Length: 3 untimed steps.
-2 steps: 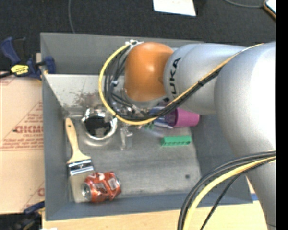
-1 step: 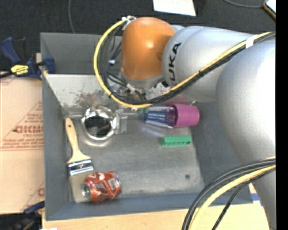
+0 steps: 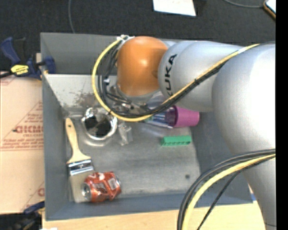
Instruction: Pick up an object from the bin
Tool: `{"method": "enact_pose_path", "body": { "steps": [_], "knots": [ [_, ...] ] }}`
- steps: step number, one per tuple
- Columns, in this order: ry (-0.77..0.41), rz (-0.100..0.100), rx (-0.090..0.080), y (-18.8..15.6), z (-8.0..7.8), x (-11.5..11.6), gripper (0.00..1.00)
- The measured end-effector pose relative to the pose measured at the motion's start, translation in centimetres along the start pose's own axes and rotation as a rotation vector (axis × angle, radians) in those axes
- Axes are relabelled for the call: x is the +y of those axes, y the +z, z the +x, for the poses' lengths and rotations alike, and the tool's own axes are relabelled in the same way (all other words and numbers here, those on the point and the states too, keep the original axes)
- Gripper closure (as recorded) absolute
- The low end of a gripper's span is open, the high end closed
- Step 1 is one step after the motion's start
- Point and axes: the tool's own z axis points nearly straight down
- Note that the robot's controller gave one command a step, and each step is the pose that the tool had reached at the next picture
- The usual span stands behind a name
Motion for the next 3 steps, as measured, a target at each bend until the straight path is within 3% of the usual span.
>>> {"method": "enact_pose_path", "body": {
  "steps": [1,2,3],
  "knots": [
    [0.195,0.003,-0.013,3.7,-0.8,0.9,0.00],
    [-0.145,0.004,-0.010,3.6,0.8,-2.0,1.00],
    [-0.144,0.003,-0.010,3.6,0.8,-2.0,1.00]
  ]
}}
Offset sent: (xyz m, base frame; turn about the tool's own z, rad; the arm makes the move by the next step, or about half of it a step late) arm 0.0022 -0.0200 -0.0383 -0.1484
